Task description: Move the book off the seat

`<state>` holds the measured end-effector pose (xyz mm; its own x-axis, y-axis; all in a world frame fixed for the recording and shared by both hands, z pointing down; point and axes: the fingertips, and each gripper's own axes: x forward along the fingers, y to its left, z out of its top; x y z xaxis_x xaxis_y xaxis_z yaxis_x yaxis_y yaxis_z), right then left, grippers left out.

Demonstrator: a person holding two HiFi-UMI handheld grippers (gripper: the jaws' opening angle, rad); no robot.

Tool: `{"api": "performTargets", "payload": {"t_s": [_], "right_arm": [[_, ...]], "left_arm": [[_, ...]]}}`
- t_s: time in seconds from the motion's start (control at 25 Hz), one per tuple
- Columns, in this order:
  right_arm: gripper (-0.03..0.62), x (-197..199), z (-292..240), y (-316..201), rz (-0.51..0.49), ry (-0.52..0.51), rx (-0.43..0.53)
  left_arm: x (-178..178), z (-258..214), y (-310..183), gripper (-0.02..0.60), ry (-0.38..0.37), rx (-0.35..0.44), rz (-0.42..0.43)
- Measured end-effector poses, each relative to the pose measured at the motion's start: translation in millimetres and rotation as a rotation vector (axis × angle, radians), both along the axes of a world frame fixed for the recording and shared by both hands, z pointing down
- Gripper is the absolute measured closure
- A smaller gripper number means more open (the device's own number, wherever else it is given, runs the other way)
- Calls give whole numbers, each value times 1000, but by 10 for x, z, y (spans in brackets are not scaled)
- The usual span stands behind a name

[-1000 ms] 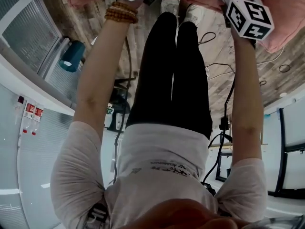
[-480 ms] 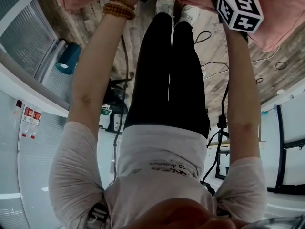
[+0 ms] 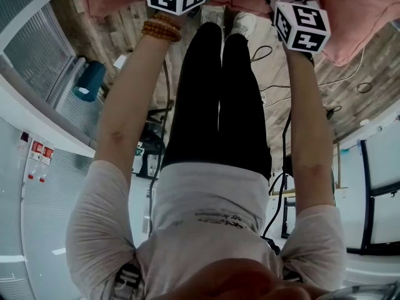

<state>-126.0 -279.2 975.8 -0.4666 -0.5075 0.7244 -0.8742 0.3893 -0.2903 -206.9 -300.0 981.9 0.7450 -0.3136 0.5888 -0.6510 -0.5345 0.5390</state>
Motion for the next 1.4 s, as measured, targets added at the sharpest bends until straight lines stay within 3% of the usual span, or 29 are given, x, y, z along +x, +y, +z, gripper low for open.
{"api": "performTargets", "payload": {"t_s": [0.32, 0.68, 0.88, 1.4], "right_arm": [[260, 39, -363, 222, 5, -3, 14], [258, 8, -1072, 239, -1, -11, 70], [258, -74, -1600, 238, -19, -7, 95], [260, -36, -3145, 215, 0, -9, 203]], "left_arm": [[43, -356, 204, 215, -36, 16, -16], [-10, -1062, 203, 241, -87, 64, -63], [-95, -1571, 227, 241, -93, 81, -97], [-73, -3230, 160, 264, -127, 243, -115]]}}
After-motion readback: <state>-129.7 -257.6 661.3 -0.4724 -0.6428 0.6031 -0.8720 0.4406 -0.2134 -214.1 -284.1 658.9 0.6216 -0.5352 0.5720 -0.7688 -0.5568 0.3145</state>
